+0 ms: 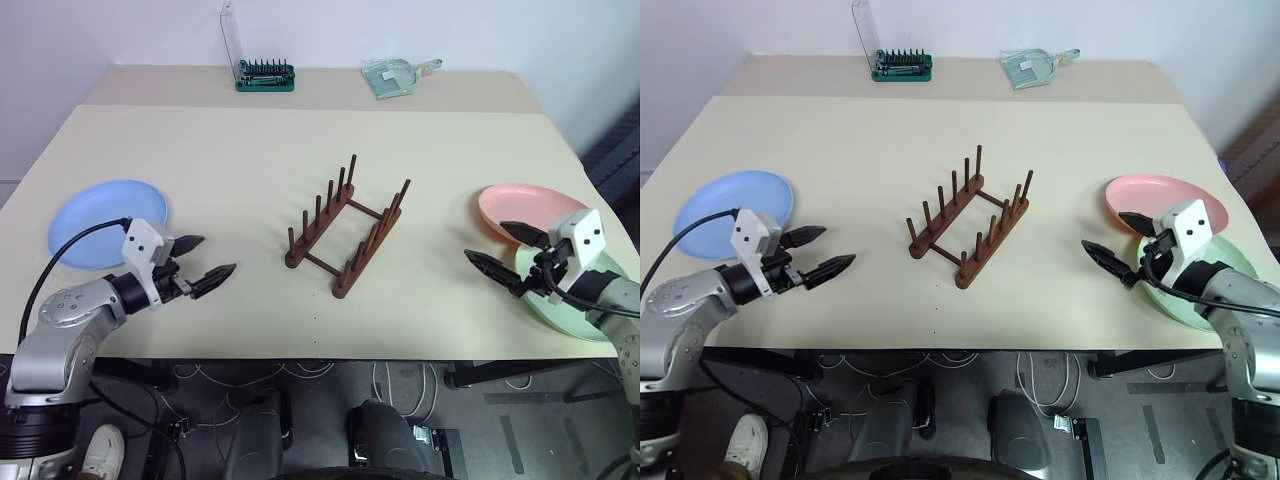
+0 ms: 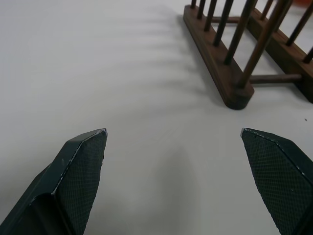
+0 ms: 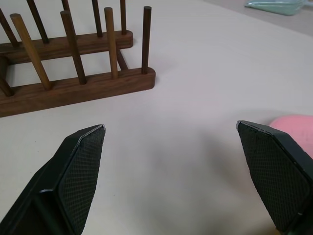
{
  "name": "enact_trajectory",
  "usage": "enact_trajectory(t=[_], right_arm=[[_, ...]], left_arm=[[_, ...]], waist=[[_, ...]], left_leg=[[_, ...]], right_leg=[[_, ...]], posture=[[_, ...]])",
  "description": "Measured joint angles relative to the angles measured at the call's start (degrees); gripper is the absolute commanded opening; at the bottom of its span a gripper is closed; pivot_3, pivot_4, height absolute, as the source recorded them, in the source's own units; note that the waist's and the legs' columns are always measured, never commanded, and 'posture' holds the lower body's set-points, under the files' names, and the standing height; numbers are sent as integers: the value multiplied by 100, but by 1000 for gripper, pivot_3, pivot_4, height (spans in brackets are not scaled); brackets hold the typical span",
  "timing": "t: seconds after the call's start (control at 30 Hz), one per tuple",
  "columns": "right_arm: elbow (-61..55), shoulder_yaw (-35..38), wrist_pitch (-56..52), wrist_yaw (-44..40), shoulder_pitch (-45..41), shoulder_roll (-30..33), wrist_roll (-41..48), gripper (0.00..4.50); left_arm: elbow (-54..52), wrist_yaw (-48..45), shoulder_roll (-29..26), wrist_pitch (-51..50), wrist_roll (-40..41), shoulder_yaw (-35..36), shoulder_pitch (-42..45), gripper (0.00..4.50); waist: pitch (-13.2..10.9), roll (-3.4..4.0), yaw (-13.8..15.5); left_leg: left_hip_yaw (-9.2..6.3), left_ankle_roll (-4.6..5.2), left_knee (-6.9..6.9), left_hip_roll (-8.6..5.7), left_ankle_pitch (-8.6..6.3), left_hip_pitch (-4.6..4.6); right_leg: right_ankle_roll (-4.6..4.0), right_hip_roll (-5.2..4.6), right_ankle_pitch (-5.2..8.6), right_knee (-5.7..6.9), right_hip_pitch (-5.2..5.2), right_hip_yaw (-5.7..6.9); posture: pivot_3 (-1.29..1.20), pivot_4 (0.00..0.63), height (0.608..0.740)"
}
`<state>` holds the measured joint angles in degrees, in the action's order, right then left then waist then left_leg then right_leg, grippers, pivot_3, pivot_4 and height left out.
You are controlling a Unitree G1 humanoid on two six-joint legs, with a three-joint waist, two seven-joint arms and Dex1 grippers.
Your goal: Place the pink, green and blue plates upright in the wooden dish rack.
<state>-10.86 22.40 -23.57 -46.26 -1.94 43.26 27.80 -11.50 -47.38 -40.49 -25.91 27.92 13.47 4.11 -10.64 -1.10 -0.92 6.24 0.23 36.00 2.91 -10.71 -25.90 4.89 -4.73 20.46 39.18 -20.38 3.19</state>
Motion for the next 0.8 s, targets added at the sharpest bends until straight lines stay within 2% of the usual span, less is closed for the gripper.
enact_trajectory(t=[0.8], right_arm=[[-602,-238,-254,389,210,-220,176,4421]], left_arm=[[-278,-366,50,-236,159,-352,14,4500]], waist=[[0,0,1]], left_leg=[[0,-2,-1,-1,1,0]], right_leg=[[0,-1,0,-2,1,-4]], posture=[[0,150,732]])
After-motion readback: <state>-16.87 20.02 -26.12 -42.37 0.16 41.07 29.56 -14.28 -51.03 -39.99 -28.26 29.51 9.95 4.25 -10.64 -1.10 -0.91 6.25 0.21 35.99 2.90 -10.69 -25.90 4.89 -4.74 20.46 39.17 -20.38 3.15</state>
